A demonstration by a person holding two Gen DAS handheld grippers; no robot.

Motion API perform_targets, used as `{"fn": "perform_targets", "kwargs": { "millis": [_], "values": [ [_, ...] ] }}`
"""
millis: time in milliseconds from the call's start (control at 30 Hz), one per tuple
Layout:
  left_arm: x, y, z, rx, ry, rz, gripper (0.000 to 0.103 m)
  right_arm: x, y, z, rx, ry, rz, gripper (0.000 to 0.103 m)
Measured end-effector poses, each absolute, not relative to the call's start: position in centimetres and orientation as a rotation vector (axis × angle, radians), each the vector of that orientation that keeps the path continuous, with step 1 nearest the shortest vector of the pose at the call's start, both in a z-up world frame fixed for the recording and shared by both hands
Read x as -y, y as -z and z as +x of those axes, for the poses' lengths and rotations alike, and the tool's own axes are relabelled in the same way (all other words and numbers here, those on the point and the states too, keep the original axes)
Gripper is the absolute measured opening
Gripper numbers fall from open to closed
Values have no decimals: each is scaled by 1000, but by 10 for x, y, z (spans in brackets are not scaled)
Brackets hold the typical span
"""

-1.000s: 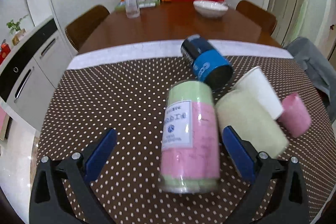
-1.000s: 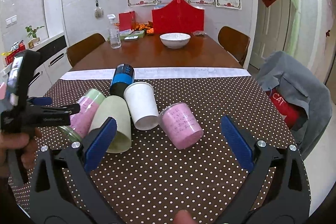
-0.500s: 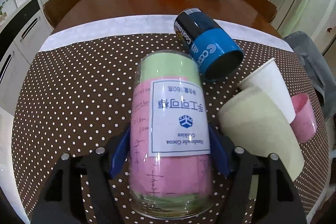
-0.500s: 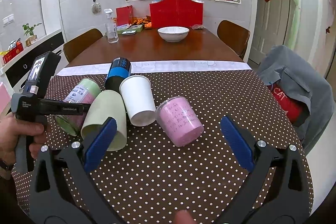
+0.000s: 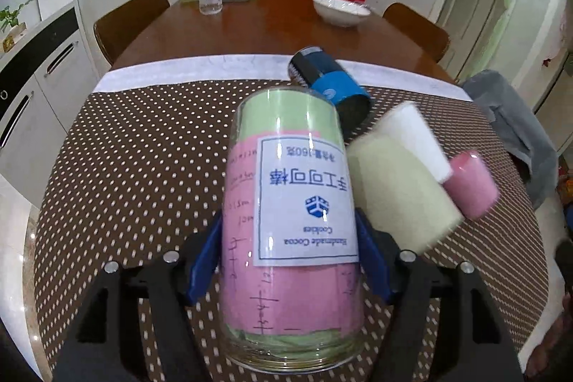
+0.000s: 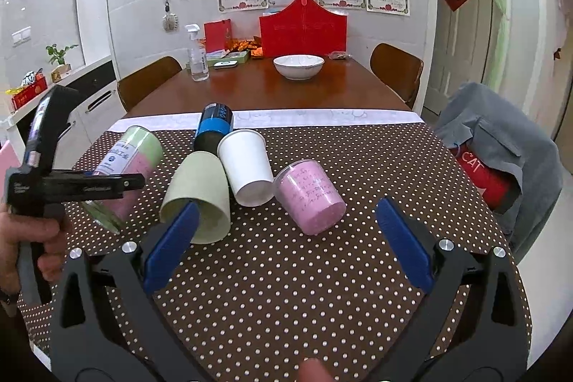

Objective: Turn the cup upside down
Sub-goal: 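Lift the jar with the left gripper and carry it toward the right gripper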

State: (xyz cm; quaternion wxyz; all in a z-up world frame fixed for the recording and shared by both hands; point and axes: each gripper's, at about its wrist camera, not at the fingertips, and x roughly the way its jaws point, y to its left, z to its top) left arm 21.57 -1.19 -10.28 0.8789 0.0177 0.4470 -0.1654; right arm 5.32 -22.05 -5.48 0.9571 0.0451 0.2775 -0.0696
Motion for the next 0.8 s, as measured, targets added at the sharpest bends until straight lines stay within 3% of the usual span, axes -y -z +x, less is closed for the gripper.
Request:
{"fn": "perform_targets", "kwargs": {
  "millis": [433,800],
  "values": [
    [32,81,107,-884,482,15,68,237,47,6,-531,135,145,97],
    [70,113,74,-927,519,44,68,250,62,-7,-564,164,176,97]
  ]
}}
